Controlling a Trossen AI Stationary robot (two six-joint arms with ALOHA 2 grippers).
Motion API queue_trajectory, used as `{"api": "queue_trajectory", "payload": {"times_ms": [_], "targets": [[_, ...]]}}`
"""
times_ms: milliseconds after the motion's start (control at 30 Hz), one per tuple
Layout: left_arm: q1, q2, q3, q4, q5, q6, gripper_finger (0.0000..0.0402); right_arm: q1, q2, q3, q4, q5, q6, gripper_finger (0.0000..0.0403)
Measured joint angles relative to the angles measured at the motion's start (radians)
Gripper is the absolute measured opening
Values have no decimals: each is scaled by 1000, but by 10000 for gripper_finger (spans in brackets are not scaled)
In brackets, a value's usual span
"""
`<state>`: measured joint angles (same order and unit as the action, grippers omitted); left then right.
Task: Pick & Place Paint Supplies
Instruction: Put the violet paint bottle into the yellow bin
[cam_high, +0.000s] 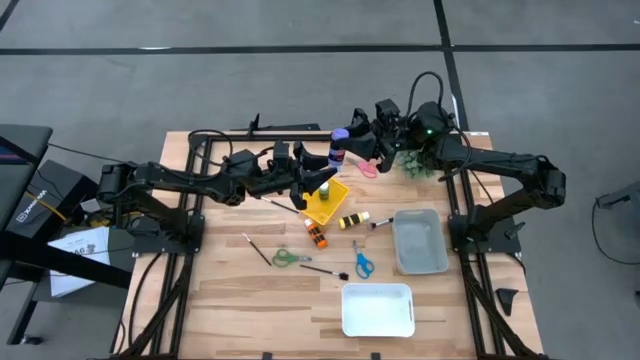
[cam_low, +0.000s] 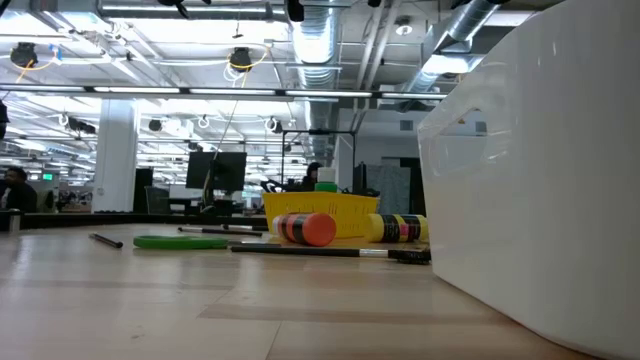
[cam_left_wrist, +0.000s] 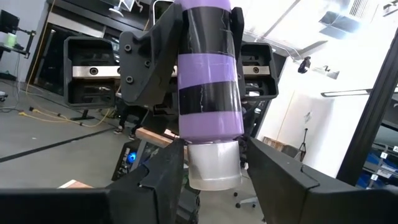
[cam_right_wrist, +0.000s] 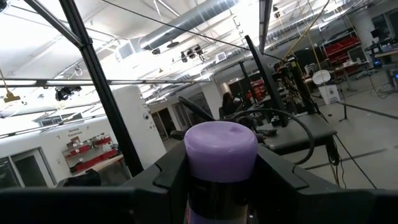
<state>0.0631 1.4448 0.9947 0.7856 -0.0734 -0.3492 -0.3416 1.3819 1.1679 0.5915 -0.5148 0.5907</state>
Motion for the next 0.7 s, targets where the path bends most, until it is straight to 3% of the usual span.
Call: {"api": "queue_trajectory", "payload": {"times_ms": [400, 700], "targets": [[5, 0, 0, -1, -9, -4, 104, 2, -1, 0, -1, 16, -20, 133], [5, 0, 0, -4, -8, -27, 103, 1, -1, 0, 2, -9, -25, 144]]}}
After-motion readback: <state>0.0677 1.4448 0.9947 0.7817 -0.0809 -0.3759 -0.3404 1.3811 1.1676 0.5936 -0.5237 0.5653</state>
